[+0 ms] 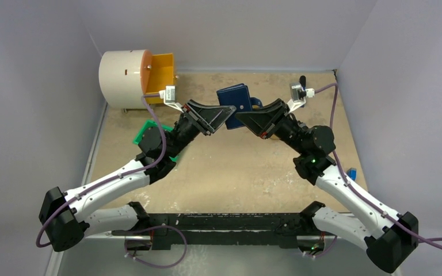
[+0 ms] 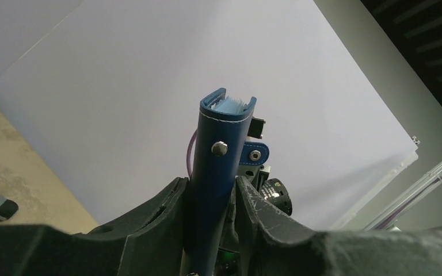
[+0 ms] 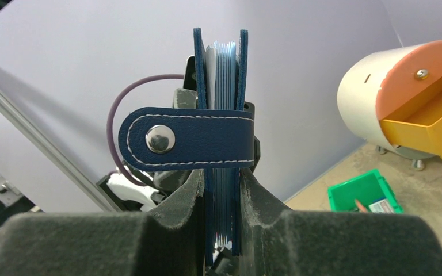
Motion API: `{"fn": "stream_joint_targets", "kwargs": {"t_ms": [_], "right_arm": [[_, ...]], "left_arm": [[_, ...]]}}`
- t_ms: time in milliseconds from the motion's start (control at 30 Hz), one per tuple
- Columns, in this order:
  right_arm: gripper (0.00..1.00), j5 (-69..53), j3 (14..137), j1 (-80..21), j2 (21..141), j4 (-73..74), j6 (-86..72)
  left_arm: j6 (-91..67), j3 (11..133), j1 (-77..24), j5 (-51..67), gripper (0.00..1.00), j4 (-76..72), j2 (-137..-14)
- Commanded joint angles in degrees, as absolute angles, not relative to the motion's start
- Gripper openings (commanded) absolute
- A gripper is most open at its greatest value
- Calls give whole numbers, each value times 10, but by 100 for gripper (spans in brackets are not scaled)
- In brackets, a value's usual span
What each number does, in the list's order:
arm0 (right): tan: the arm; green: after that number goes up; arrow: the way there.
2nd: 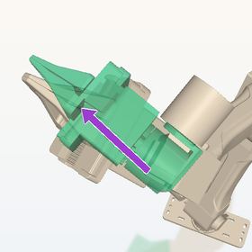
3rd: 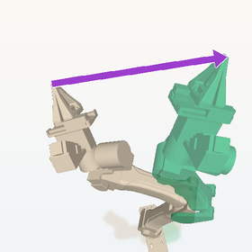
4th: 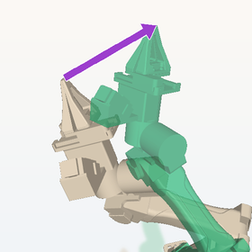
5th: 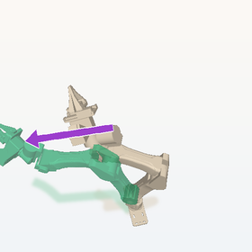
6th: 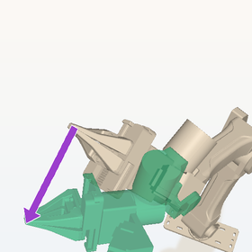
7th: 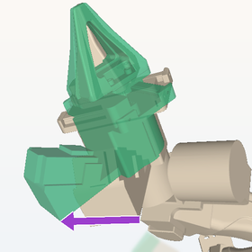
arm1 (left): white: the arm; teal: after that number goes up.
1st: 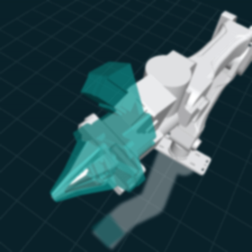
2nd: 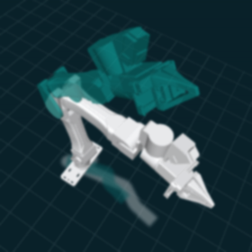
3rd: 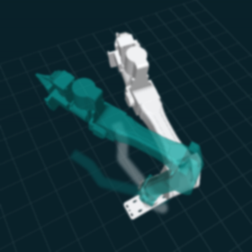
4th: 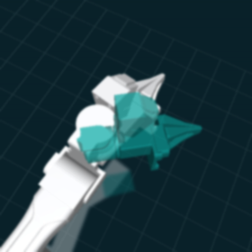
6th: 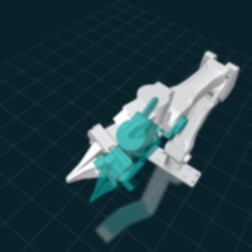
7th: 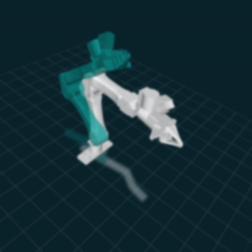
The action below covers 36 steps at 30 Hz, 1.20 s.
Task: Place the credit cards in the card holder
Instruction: Close the card holder at the center of the board.
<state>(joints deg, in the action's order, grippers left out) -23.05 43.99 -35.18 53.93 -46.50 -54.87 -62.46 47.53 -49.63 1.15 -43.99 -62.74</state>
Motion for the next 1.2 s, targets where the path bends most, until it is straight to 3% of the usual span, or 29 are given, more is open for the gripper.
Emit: {"fn": "stream_joint_targets", "kwargs": {"t_ms": [0,333,467,600,667,800,933,967,1067,1167], "right_arm": [[0,-224,442,-350,538,-521,-560],[0,-237,442,-350,547,-529,-571],[0,-238,440,-350,548,-532,-574],[0,-240,440,-350,549,-534,-576],[0,-240,439,-350,549,-535,-576],[0,-239,436,-350,548,-534,-576],[0,-249,432,-350,546,-533,-572],[3,-255,434,-350,544,-526,-566],[51,-265,451,-350,520,-419,-520],[71,-241,478,-350,466,-248,-446]], "left_arm": [[-628,502,-498,33,31,-485,-626],[-629,501,-497,43,29,-490,-629],[-629,501,-497,44,40,-489,-629],[-628,501,-497,44,42,-485,-628],[-626,501,-497,44,33,-485,-627],[-625,498,-497,41,2,-486,-625],[-617,491,-497,18,0,-474,-612],[-614,489,-497,10,0,-468,-608],[-596,485,-497,-24,0,-428,-585],[-566,487,-497,-61,0,-358,-548]]}}
